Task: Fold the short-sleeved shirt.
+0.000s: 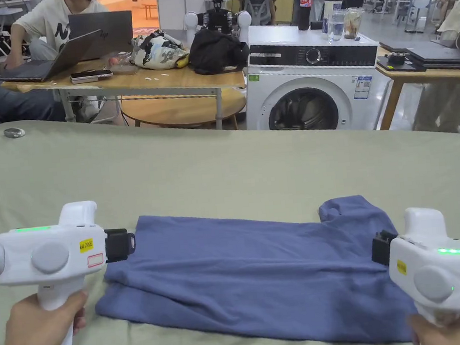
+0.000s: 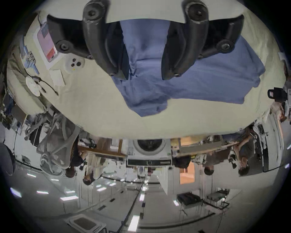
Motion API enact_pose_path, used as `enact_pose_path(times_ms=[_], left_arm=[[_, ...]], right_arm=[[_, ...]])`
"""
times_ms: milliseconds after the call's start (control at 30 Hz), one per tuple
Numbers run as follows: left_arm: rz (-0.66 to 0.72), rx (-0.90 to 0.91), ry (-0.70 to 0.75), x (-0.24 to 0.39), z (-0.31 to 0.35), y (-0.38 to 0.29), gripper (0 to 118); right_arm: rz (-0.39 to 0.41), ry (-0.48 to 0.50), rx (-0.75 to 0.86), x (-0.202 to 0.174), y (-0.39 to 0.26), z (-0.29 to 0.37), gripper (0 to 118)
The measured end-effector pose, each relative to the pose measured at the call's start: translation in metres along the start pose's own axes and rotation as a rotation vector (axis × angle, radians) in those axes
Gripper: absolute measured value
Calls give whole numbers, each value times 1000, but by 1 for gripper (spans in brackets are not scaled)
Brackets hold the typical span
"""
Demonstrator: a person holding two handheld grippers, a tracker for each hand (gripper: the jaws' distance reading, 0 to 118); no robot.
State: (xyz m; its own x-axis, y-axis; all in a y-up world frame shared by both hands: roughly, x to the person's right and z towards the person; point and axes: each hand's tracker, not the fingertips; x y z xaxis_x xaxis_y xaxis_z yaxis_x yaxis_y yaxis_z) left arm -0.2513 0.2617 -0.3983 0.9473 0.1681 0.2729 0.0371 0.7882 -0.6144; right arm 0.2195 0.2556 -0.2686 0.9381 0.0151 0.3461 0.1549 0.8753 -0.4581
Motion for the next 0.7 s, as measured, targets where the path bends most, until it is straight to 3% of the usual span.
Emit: enact_pose_path(times_ms=[33,67,100,133,433,700], left_arm=[[-10,31,3,5,8,-6,48],[-22,61,2,10,15,-13,30],[-28,84,7,15,21,-19,10],[-39,80,10,13,17,-27,0],[-66,44,39,28,39,-60,0],[73,-244,25,-17,-2,-26,2]], right_arm=[[2,-1,18,-5,-4,7,8],[1,-2,33,-9,-9,13,0],[2,-3,44,-14,-13,16,0],[-1,-4,52,-17,-17,21,0],[-2,29,82,-27,-38,48,0],[27,33,31,-24,-42,41,0]])
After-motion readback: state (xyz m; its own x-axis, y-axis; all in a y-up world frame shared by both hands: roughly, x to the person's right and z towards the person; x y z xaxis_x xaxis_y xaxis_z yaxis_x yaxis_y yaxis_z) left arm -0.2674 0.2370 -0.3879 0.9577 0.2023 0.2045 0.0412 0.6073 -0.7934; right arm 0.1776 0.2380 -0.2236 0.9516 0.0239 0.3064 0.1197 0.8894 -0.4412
